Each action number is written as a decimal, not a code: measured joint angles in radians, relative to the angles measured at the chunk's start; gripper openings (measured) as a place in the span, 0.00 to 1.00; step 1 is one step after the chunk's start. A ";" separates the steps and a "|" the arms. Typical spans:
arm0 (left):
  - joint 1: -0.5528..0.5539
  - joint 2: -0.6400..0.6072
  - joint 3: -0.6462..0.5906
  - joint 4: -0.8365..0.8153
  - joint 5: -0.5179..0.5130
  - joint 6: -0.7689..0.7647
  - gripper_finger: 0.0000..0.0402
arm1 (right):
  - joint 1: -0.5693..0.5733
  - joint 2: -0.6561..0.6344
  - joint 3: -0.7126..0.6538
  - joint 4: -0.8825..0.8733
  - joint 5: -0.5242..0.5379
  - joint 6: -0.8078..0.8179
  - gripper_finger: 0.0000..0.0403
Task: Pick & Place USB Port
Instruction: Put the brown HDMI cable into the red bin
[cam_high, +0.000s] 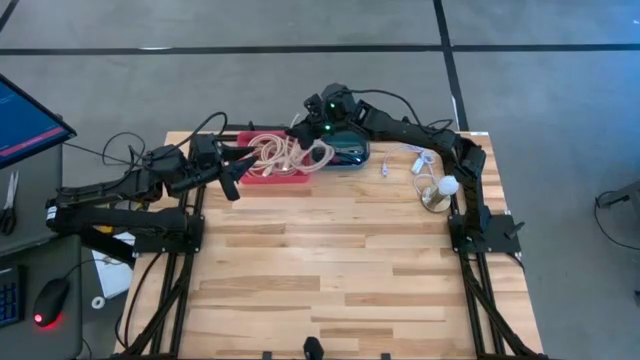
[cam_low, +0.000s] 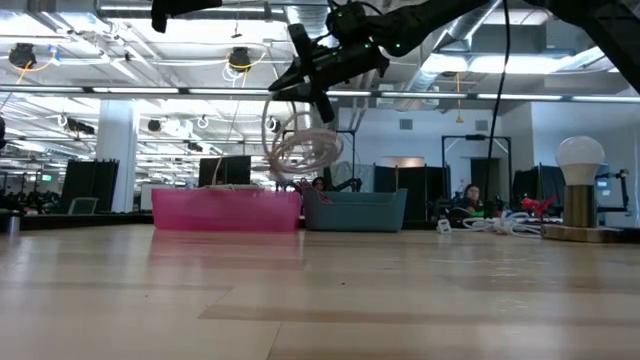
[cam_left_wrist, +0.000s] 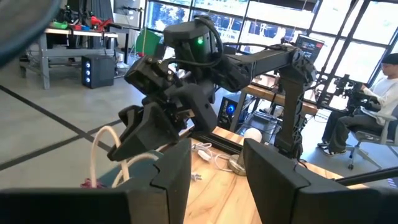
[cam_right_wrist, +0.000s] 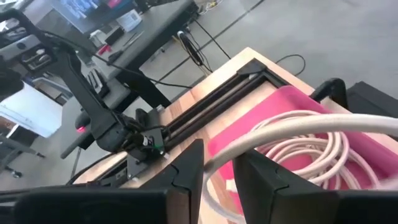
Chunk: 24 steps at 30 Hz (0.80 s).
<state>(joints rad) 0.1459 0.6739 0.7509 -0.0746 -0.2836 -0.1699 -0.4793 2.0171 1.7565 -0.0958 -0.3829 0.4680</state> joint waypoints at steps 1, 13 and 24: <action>0.000 0.000 0.000 0.000 0.000 0.000 0.36 | 0.000 0.000 0.000 0.001 0.005 0.009 0.19; -0.001 0.000 0.000 0.000 0.000 -0.003 0.36 | 0.035 0.104 0.031 0.153 -0.025 0.120 0.19; -0.006 0.000 0.000 -0.007 0.000 -0.023 0.36 | 0.046 0.361 0.384 -0.198 -0.114 0.120 0.19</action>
<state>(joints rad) 0.1402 0.6743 0.7509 -0.0814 -0.2839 -0.1925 -0.4332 2.3780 2.1407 -0.2942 -0.4965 0.5881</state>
